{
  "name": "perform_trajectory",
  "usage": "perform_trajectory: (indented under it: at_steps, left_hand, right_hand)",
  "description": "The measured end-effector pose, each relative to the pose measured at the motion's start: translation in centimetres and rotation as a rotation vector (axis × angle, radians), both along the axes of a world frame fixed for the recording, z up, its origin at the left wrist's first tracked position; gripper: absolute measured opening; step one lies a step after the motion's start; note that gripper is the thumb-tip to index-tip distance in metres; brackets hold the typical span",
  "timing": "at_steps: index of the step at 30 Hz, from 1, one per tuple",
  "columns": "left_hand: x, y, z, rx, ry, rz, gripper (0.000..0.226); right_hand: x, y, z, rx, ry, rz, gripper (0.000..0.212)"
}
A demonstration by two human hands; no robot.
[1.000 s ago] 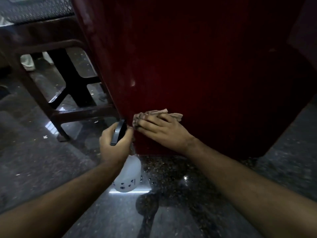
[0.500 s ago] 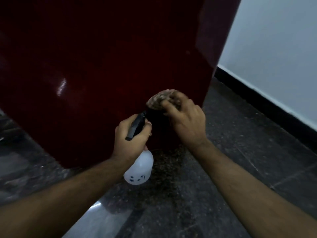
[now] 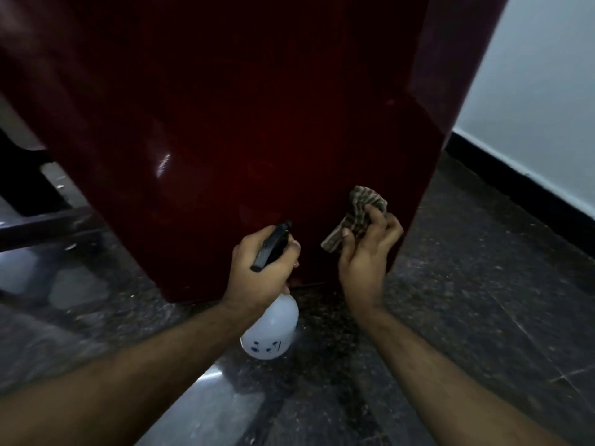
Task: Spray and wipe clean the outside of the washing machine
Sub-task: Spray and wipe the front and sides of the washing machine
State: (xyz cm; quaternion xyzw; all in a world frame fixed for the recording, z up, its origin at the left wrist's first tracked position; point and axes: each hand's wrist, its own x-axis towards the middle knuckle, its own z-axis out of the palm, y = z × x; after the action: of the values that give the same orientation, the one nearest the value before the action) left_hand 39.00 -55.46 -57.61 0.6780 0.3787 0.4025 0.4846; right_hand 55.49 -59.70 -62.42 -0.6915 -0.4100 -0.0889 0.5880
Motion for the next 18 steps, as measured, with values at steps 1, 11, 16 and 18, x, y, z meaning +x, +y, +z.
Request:
perform_trajectory:
  at_steps: [1, 11, 16, 18]
  left_hand:
    - [-0.9, 0.2, 0.0, -0.004, 0.005, 0.025, 0.013]
    - [-12.6, 0.3, 1.3, -0.011, 0.024, 0.418, 0.026]
    - [-16.4, -1.2, 2.3, -0.056, 0.018, 0.521, 0.077]
    - [-16.9, -1.5, 2.3, -0.057, 0.03, 0.526, 0.079]
  right_hand:
    - [-0.9, 0.4, 0.1, 0.011, -0.022, 0.043, 0.05]
    - [-14.8, 7.1, 4.0, 0.047, -0.168, 0.489, 0.052]
    - [-18.9, 9.1, 4.0, -0.124, -0.593, 0.493, 0.054]
    - [-19.6, 9.5, 2.8, -0.206, -0.735, 0.468, 0.056]
